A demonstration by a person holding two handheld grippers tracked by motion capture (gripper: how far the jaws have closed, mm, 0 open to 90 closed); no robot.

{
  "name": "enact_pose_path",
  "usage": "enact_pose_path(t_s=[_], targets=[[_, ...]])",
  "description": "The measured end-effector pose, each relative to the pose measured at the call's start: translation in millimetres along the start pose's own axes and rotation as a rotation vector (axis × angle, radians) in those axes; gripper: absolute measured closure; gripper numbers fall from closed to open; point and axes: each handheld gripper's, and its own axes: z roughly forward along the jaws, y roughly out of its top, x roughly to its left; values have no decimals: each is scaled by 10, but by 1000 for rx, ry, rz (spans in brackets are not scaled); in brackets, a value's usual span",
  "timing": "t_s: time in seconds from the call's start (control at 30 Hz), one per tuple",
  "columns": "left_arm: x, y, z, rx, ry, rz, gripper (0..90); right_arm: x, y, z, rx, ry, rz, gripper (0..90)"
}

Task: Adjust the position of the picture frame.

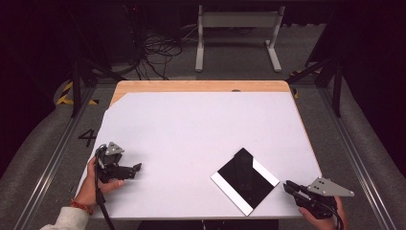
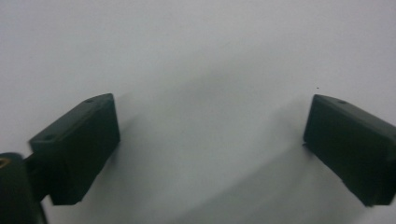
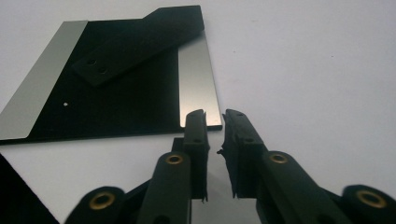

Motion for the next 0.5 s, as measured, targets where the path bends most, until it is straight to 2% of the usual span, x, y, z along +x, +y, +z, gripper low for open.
enact_pose_path(t_s=[0.03,0.07,0.1,0.13,0.23,0.33,0.4,0.43,0.47,0.5], targets=[[-6,-13,-32,-9,-32,15,65,6,-3,-4,-1,10,4,826],[-36,-39,-83,-28,-87,56,69,15,-6,-10,-2,14,2,834],[-64,-61,-110,-44,-124,77,77,36,-8,-21,-1,17,-1,840],[-64,-61,-110,-44,-124,77,108,36,-8,-21,-1,17,-1,840],[-150,-72,-126,-48,-137,147,152,82,-13,-32,16,19,-5,855],[-236,-16,-130,-51,-135,217,302,111,-19,-39,26,29,2,865],[-301,21,-119,-65,-166,261,454,125,-31,-44,34,36,2,878],[-301,21,-119,-65,-166,261,517,125,-31,-44,34,36,2,878],[-337,40,-117,-55,-175,281,517,135,-39,-44,42,40,5,896],[-376,46,-122,-70,-191,301,619,148,-43,-47,41,39,0,900]])
